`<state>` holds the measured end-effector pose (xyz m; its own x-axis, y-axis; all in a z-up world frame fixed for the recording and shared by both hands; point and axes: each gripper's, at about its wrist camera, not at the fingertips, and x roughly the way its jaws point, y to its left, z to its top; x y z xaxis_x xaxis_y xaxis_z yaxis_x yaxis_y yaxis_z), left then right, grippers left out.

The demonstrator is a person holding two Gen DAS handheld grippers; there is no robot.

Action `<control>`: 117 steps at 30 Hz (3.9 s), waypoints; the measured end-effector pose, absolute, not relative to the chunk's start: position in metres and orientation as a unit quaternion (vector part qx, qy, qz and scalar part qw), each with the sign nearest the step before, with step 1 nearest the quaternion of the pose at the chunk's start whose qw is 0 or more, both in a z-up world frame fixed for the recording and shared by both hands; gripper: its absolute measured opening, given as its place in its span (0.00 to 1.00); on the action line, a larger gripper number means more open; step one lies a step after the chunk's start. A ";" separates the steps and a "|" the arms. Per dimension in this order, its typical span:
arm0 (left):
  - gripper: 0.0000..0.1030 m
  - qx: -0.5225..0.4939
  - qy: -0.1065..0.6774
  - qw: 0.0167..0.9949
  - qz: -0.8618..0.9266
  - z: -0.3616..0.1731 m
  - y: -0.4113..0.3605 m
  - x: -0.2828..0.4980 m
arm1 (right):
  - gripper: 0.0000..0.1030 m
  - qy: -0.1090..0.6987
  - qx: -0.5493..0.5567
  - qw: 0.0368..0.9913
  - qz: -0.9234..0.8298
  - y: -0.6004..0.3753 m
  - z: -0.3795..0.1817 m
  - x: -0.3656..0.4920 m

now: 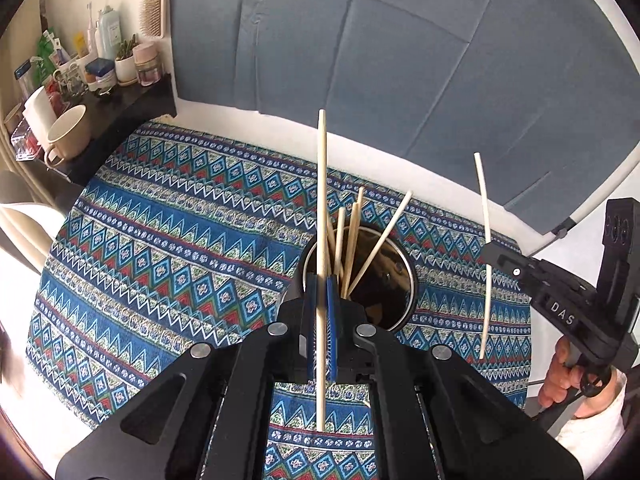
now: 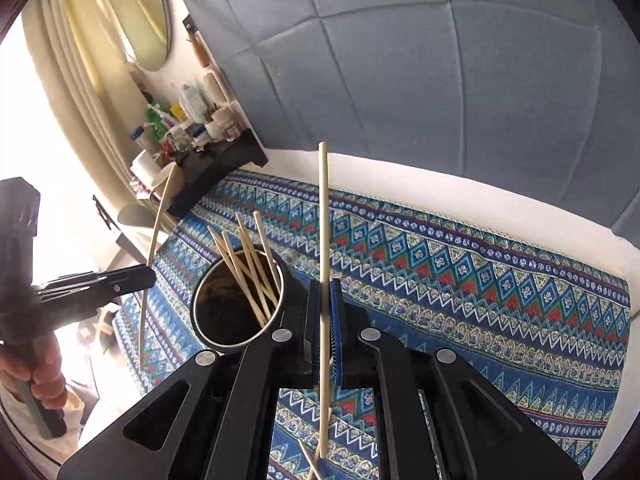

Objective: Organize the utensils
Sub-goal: 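Lift the held sticks with both grippers and move them above the black cup, then open both grippers to release the sticks into the black cup, then lower both tools to the last sticks and close both grippers on one each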

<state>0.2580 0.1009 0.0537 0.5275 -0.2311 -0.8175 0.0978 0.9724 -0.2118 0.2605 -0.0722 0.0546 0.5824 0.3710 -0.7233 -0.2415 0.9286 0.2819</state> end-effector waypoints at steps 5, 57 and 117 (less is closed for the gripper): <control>0.05 -0.074 0.452 0.879 -0.134 0.062 0.089 0.276 | 0.04 0.370 0.084 0.905 0.193 -0.054 0.068 0.262; 0.26 -0.105 0.357 0.914 -0.159 0.013 0.085 0.248 | 0.61 0.276 0.053 0.938 0.205 -0.026 0.029 0.235; 0.85 -0.074 0.588 0.800 -0.094 -0.147 0.033 0.141 | 0.82 0.575 -0.161 0.772 0.218 -0.057 -0.140 0.119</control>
